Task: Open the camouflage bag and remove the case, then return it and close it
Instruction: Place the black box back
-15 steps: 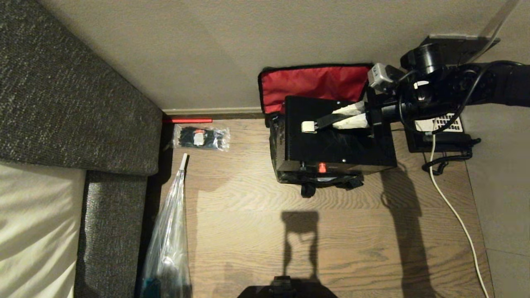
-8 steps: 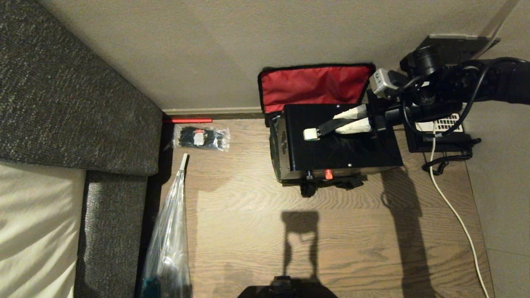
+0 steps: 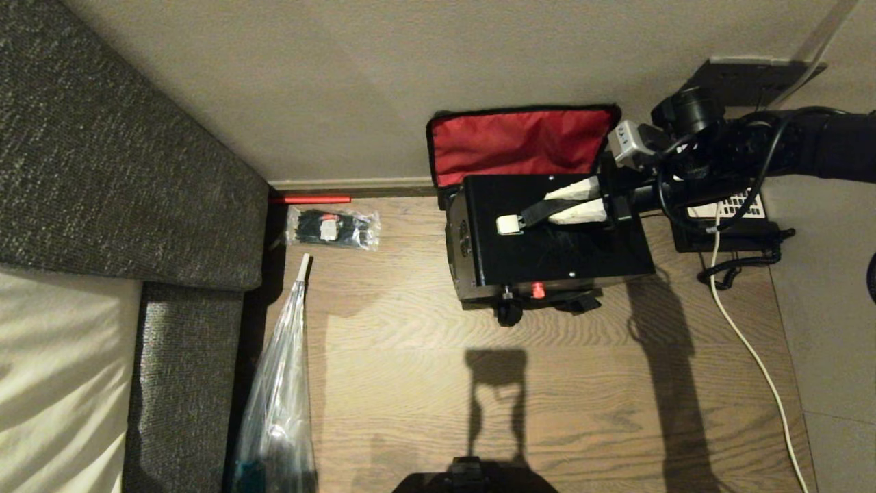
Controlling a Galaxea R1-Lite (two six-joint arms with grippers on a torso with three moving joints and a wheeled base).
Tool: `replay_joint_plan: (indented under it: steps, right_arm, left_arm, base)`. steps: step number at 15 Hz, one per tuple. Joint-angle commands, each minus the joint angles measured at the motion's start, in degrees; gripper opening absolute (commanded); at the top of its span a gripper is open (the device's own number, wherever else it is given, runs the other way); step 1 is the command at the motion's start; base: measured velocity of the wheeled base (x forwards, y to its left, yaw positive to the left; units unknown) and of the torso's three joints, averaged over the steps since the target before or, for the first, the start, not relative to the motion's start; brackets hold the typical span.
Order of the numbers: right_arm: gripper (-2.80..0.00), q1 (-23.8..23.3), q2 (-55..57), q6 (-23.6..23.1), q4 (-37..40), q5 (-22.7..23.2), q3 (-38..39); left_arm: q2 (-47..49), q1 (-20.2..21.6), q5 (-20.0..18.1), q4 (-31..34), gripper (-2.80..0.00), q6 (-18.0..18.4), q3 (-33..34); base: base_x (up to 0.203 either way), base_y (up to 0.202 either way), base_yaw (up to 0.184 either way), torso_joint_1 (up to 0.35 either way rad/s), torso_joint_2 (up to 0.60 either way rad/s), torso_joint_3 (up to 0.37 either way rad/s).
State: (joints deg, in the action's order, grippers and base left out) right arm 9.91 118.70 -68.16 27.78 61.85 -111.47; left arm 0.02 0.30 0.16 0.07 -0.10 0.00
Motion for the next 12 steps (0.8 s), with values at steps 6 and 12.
replay_joint_plan:
  steps: [6, 12]
  right_arm:
    - [-2.80, -0.53, 5.27, -1.25, -0.63, 2.11, -0.03]
    - [-2.80, -1.03, 6.69, -0.78, -5.01, 3.45, -0.06]
  left_arm:
    - [-0.11, 0.04, 0.02, 0.01, -2.80, 0.01, 0.09]
    - [-0.11, 0.03, 0.02, 0.01, -2.80, 0.01, 0.14]
  base:
    - [0.000, 0.000, 0.000, 0.000, 0.00, 0.000]
    - [0.000, 0.000, 0.000, 0.000, 0.00, 0.000]
